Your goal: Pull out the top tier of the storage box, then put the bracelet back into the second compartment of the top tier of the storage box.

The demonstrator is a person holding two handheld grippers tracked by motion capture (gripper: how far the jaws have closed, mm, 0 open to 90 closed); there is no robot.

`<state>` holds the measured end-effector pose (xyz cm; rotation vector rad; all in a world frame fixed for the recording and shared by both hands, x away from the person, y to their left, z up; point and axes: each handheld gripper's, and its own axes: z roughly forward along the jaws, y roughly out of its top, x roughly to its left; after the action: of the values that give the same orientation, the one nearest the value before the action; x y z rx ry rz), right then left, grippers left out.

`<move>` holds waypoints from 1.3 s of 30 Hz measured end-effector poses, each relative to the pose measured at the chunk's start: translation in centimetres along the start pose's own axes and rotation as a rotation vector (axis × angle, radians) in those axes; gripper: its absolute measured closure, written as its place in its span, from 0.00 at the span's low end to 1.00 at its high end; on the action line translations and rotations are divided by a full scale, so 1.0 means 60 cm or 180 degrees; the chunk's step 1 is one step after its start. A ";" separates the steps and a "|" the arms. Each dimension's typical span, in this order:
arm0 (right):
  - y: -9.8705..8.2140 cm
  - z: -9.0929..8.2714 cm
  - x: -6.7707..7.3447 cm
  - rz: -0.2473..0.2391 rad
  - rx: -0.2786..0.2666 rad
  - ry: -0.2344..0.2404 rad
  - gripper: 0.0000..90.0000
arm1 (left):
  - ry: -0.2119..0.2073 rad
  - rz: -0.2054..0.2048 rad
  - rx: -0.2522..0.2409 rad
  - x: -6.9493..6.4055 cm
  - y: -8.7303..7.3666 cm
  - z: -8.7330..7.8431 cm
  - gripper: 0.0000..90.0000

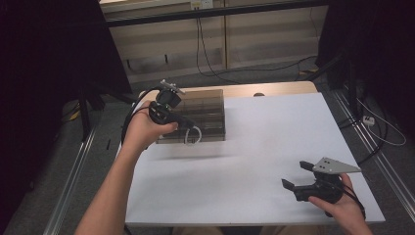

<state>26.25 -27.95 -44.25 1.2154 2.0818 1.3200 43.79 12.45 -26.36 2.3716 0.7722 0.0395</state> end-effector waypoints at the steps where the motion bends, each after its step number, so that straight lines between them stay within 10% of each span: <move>1: 0.000 0.001 0.000 0.0007 -0.0006 0.0005 0.07 | -0.0009 -0.0003 0.0006 0.001 0.001 -0.001 0.97; 39: 0.002 -0.001 0.000 -0.0004 -0.0015 0.0011 0.08 | 0.0095 0.0005 -0.0013 0.021 0.011 0.012 0.97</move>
<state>26.26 -27.99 -44.13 1.2105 2.0805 1.3265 45.33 12.30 -26.74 2.3728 0.7836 0.0771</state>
